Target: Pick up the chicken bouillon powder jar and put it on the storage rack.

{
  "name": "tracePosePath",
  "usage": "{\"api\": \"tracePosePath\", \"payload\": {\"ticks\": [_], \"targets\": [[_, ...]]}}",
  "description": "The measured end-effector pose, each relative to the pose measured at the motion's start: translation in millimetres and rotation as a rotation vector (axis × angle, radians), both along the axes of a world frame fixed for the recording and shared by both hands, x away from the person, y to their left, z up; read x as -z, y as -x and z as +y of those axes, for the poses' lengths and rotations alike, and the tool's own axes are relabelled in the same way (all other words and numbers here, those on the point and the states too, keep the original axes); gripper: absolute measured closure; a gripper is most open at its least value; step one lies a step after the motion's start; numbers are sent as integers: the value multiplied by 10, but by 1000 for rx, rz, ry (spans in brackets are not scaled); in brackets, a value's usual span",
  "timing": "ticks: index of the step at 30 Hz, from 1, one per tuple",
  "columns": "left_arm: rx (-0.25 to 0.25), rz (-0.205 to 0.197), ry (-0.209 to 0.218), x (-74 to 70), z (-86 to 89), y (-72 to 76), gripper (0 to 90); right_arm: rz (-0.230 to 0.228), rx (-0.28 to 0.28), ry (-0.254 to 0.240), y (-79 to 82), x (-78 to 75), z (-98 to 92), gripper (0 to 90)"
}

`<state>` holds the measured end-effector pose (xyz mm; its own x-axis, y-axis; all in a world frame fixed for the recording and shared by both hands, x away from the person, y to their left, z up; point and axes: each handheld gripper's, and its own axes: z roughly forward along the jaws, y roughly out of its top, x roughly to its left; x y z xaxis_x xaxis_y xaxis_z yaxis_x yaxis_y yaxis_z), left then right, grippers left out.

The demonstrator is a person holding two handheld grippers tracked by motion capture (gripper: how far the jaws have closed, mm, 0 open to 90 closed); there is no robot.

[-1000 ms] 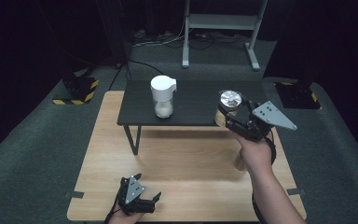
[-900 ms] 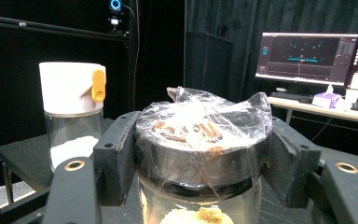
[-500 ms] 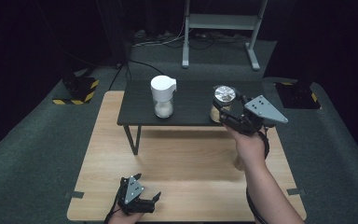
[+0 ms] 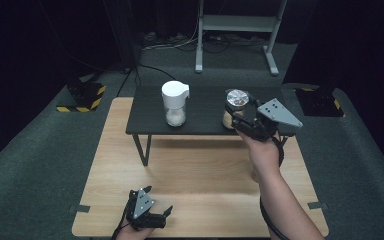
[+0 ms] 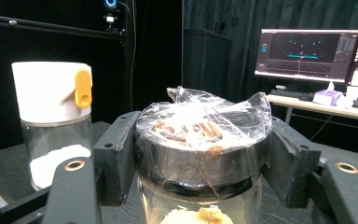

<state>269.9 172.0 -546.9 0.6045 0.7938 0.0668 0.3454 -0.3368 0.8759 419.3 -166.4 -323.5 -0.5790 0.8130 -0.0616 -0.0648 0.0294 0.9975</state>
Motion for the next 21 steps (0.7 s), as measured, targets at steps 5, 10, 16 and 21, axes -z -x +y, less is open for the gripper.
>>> {"api": "tracePosePath", "payload": {"ticks": [5,10,16,21], "targets": [[0,-2,3,1,1,1,10,6,3,0,-33,6,25,343],[1,-2,4,1,2,1,10,10,4,-2,-61,14,47,343],[1,-2,6,1,3,2,10,17,7,-4,-88,25,62,343],[1,-2,7,1,5,2,10,23,7,-5,-108,33,75,343]]}}
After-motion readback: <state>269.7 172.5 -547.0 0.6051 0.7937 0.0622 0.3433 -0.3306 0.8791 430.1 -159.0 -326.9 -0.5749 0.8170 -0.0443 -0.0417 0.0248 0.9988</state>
